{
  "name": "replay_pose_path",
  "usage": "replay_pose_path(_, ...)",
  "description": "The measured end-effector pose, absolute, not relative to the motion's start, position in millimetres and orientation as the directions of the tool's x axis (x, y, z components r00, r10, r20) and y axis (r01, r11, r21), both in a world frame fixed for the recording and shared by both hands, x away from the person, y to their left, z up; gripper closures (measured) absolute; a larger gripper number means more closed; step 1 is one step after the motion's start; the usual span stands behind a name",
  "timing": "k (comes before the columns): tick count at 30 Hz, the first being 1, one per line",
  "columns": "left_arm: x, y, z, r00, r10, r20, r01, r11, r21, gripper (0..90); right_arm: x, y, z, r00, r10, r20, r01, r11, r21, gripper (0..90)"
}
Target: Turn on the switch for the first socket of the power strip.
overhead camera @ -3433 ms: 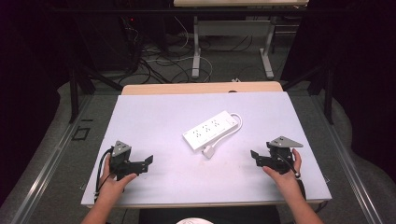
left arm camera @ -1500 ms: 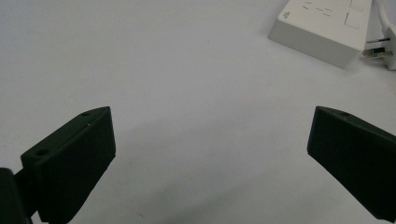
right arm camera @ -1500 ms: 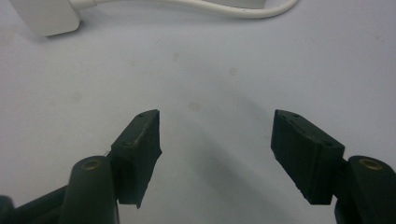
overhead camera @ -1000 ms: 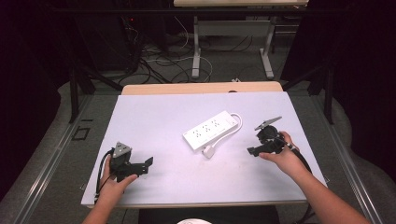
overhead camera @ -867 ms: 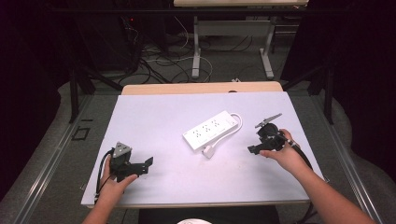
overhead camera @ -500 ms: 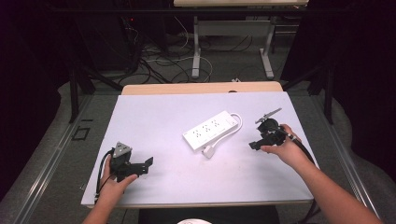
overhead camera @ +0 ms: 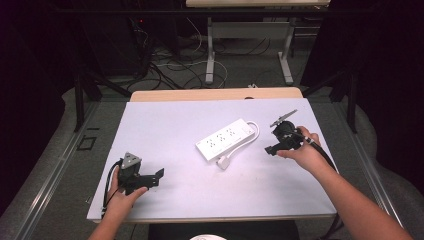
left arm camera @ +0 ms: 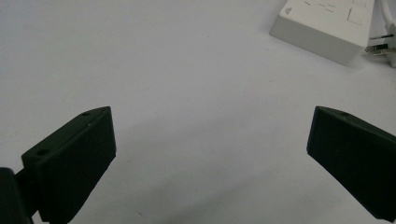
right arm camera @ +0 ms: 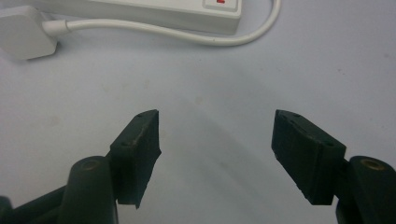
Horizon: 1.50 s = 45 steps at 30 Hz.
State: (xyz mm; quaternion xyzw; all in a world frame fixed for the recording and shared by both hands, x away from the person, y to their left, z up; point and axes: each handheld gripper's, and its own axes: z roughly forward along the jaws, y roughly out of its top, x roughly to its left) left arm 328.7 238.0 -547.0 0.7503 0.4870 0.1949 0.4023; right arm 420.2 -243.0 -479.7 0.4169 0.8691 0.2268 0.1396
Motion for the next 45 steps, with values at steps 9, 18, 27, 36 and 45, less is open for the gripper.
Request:
replay_pose_path(9,329,238,-547,0.45,0.888,-0.097,0.575,-0.205,0.792,1.5,426,-237,-481,-0.631,0.773,-0.068,0.642,0.569,0.514,32.0)
replay_pose_path(18,329,237,-548,0.448,0.889,-0.094,0.571,-0.203,0.795,1.6,433,-228,-482,-0.621,0.783,-0.04,0.663,0.551,0.506,32.1)
replay_pose_path(27,329,237,-548,0.448,0.889,-0.096,0.571,-0.203,0.795,1.6,440,-221,-474,-0.626,0.778,-0.056,0.642,0.554,0.53,32.7)
replay_pose_path(36,329,237,-549,0.448,0.889,-0.097,0.575,-0.203,0.793,1.7,449,-208,-468,-0.619,0.785,-0.036,0.637,0.528,0.561,34.5)
replay_pose_path(45,329,237,-549,0.449,0.888,-0.097,0.576,-0.204,0.792,1.7,456,-200,-465,-0.598,0.801,-0.017,0.648,0.496,0.578,35.9)
